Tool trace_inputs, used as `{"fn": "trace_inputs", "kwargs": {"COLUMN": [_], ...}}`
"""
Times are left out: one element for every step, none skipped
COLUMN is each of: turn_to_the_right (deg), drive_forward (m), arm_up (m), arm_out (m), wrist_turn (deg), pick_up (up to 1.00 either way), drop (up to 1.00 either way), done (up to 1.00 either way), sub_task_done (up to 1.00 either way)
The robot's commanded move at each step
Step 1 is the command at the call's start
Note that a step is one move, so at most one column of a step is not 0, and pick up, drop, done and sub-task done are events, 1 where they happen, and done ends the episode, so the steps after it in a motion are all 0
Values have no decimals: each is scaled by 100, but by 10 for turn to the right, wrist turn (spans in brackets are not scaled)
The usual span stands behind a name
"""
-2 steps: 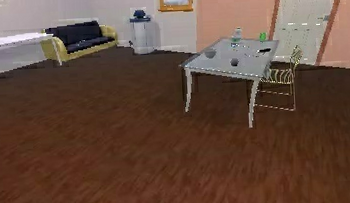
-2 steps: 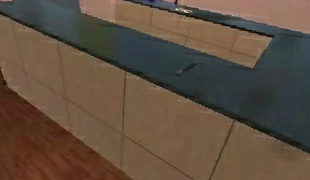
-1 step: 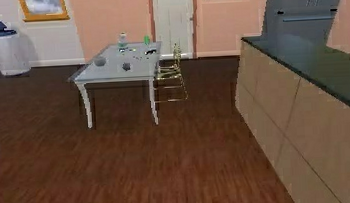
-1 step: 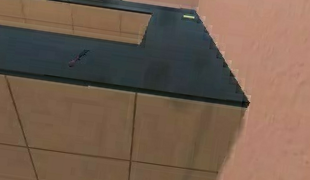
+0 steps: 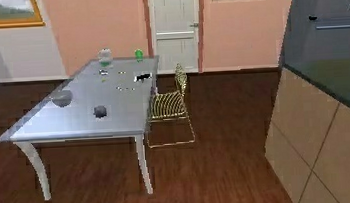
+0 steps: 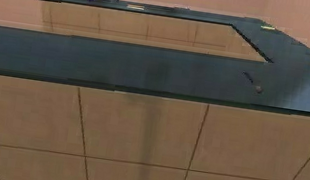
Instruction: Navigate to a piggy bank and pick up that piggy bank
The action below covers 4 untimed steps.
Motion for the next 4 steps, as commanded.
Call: {"fn": "trace_inputs", "kwargs": {"turn_to_the_right": [0,-450,-450,-300], "drive_forward": [55,0,0,0], "arm_up": [0,0,0,0], "arm_out": [0,0,0,0], "wrist_turn": [0,0,0,0], "pick_up": [0,0,0,0], "drop": [0,0,0,0], "done": [0,0,0,0], "sub_task_done": [0,0,0,0]}}
